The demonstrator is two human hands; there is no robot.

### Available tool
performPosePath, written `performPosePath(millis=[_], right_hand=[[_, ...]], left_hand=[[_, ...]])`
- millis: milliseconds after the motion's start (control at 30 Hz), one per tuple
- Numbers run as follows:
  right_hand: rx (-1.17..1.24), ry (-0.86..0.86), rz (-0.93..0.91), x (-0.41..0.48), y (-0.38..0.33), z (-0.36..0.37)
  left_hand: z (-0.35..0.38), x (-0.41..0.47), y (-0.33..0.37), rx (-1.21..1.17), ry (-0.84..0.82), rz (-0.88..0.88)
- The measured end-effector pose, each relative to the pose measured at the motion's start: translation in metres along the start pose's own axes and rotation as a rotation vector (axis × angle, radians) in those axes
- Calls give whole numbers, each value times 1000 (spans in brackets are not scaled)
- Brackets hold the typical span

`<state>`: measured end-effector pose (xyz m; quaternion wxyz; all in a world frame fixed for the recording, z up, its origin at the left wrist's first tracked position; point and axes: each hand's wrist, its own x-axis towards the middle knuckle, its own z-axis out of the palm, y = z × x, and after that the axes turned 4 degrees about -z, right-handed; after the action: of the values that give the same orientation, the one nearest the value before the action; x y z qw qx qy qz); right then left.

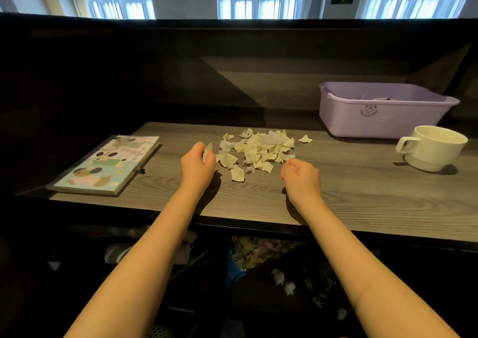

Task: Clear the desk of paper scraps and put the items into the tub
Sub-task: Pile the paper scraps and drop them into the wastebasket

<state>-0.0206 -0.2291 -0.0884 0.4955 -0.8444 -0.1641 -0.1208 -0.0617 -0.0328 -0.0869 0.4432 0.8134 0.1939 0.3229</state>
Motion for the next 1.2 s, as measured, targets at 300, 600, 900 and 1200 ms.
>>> performPosePath(millis=[300,600,900,1200], right_hand=[[143,-102,-186,-20,-40,-6],[285,-193,-332,-58,-88,52],[372,-464,-363,-136,-93,143],[176,-710,-277,-188,-40,243]], left_hand=[[-38,-37,7,-57,47,98],[-93,-78,1,-137,86,103],[-148,-131,-99,5,218,-64],[-171,-179,-211,227,155,-263]])
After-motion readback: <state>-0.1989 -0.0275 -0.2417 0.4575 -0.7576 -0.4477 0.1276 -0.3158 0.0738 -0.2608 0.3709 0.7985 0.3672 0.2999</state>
